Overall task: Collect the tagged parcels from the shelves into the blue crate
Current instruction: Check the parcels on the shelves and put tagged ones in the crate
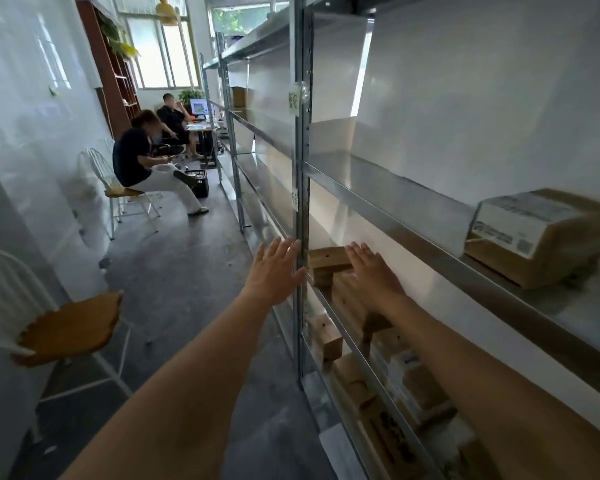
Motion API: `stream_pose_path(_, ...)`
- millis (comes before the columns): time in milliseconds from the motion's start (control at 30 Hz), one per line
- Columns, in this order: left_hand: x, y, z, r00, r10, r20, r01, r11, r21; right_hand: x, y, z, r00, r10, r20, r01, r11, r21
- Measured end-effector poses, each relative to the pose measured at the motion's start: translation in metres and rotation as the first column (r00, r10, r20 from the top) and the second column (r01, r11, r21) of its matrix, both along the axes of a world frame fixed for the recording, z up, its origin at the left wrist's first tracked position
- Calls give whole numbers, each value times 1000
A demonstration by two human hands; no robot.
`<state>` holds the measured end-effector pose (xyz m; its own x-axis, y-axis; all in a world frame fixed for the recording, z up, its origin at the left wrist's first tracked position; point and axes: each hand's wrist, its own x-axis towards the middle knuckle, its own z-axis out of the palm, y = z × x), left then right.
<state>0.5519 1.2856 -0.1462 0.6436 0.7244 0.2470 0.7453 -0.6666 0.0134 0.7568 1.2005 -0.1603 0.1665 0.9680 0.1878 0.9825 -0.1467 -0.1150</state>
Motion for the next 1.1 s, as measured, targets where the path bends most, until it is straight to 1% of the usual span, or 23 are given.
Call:
stream_pose_path(167,12,89,9,997,-77,-7,77,997,-18,8,72,-6,984,-115,-136,116,993,2)
stream_pose_path(267,35,130,9,989,-146,3,146,989,-23,15,107,-13,972,-168,-167,168,986,-11)
stream_pose_path(367,62,161,-1,976,-216,-7,215,974,-65,25,142,-18,957,-236,-166,229,972,-61)
stream_pose_path(467,91,196,-18,964,-266,5,265,959,-102,41,177,-27,937,-289,-196,281,957,-70)
stream_pose_path(567,118,233,-35,956,-294,-1,291,946,-142,60,214,-46,902,-333,-274,322,943,-87)
stream_pose_path(633,133,255,-44,949,-315,-18,307,935,-180,70,236,-58,845,-389,-367,377,920,-109)
stream_pose_path(700,148,277,-52,942,-333,-34,319,924,-210,77,257,-73,790,-445,-422,437,891,-122)
stream_pose_path(767,162,298,-60,941,-339,-18,323,911,-256,81,276,-88,728,-497,-472,498,857,-133)
stream_pose_path(867,182,318,-76,929,-370,2,349,875,-336,79,297,-112,607,-554,-570,592,793,-140)
stream_pose_path(900,187,324,-82,927,-375,-5,346,861,-373,79,303,-121,577,-570,-585,618,773,-143)
stream_pose_path(933,195,331,-91,925,-380,-8,343,843,-415,78,309,-131,574,-587,-571,637,758,-139)
stream_pose_path(1000,209,341,-103,921,-390,8,345,805,-483,77,317,-149,538,-653,-533,710,692,-132)
stream_pose_path(1067,222,348,-113,923,-384,30,333,756,-563,70,322,-158,433,-692,-577,781,608,-143)
stream_pose_path(1100,226,350,-117,931,-359,58,314,711,-629,65,324,-162,387,-712,-586,815,561,-144)
